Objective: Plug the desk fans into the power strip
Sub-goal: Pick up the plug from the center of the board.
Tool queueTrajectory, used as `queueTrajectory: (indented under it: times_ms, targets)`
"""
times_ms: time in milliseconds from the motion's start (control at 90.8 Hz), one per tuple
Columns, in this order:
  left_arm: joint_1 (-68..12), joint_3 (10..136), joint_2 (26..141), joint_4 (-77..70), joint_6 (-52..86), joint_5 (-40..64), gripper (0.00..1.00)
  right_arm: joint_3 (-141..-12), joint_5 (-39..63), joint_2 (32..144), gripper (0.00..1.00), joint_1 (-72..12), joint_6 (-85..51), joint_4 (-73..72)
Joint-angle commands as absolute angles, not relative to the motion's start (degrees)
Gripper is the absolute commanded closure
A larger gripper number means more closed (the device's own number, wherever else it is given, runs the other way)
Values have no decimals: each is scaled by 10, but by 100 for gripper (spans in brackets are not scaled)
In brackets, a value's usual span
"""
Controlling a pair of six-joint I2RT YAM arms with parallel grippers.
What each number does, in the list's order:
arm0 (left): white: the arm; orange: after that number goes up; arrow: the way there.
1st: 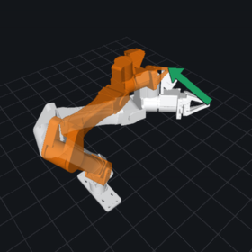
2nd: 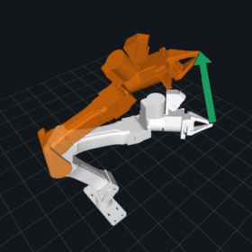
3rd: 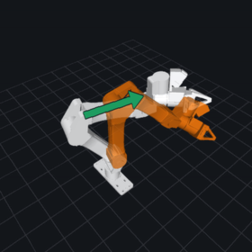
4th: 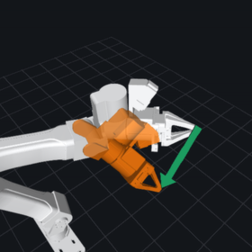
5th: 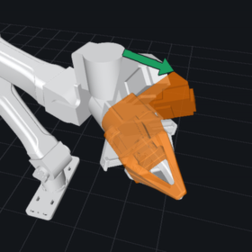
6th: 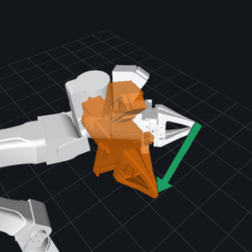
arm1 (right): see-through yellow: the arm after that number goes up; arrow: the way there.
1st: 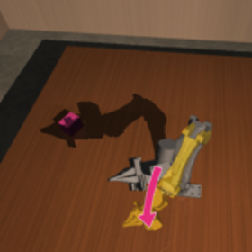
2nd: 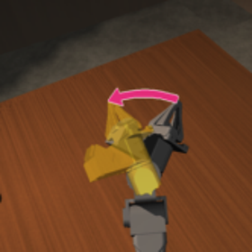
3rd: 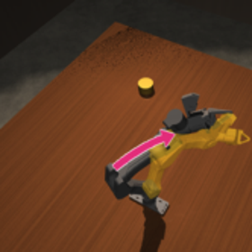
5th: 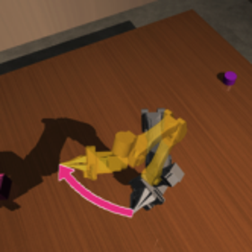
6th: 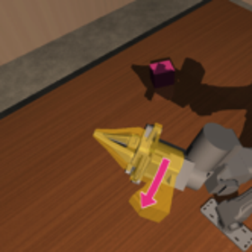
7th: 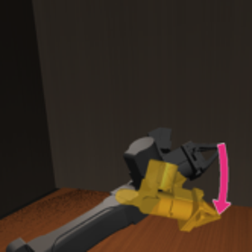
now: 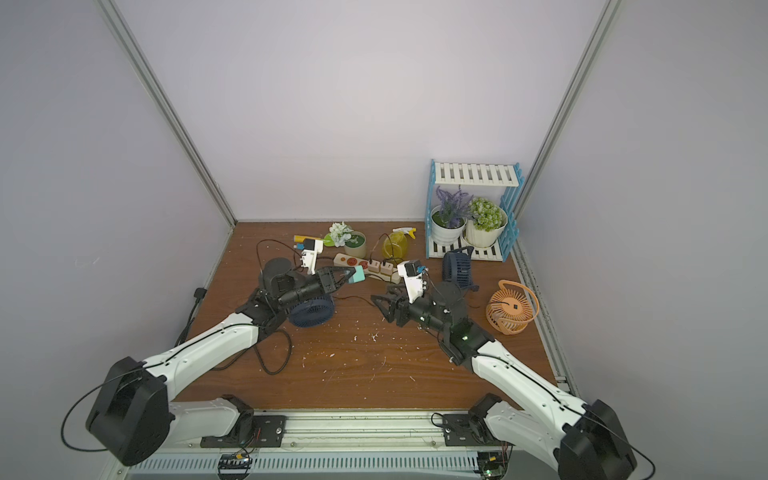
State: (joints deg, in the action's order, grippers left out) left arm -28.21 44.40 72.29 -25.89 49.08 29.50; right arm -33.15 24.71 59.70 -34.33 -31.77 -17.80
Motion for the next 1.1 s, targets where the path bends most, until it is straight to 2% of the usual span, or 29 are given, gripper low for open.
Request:
queueTrajectory:
  times_ms: [0, 297, 572, 771, 1035, 1090]
  targets:
    - [-288, 450, 695, -316, 508, 281, 89, -317, 331, 632, 37, -341, -508, -371]
    - [-299, 448, 667, -335, 504, 372, 88, -355, 408, 767, 35, -305, -668, -645]
    - [-308, 451, 658, -351, 502, 414, 88, -403, 454, 759, 43, -289, -627, -580]
    - [-313, 456, 669, -369, 510, 418, 89, -421, 496, 758, 56, -288, -643, -595]
    - [-315, 448, 681, -399, 521, 410, 89, -409, 507, 763, 89, -282, -678, -661]
    - [-315, 443, 680, -398, 519, 405, 83, -409, 506, 761, 95, -276, -675, -661]
